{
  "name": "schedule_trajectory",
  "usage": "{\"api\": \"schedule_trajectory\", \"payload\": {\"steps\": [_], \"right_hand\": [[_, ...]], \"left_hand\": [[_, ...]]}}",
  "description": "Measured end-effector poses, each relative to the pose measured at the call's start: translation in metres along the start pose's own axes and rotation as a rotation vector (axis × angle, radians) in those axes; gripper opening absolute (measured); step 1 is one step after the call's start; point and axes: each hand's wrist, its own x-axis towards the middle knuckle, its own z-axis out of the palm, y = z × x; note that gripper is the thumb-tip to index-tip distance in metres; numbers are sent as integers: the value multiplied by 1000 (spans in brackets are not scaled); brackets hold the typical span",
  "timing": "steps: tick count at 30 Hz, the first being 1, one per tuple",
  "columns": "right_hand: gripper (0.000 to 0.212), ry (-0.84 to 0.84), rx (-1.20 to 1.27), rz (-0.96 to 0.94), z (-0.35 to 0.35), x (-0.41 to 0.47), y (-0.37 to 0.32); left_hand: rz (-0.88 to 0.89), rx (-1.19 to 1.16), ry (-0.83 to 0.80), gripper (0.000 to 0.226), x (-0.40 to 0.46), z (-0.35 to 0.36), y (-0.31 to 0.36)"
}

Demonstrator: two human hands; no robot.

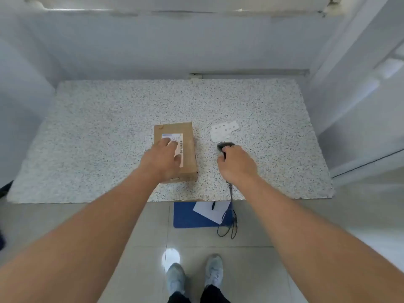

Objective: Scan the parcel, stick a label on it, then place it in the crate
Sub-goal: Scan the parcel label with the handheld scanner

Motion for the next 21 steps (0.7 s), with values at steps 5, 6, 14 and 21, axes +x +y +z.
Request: {"api": "schedule_trajectory", "payload": {"steps": [5, 6, 14, 21], "right_hand": [[44, -34, -29, 67, 39, 13, 10], [45, -40, -47, 66, 48, 14, 11], [44, 14, 3, 124, 79, 22, 19], [52, 115, 147, 192, 86, 41, 24]], "left_hand": [[-103, -22, -41, 51, 13, 34, -27], [-106, -42, -26, 51, 14, 41, -31], [-237, -470, 83, 67, 19, 76, -52], [-176, -784, 4, 99, 13, 88, -62]]}}
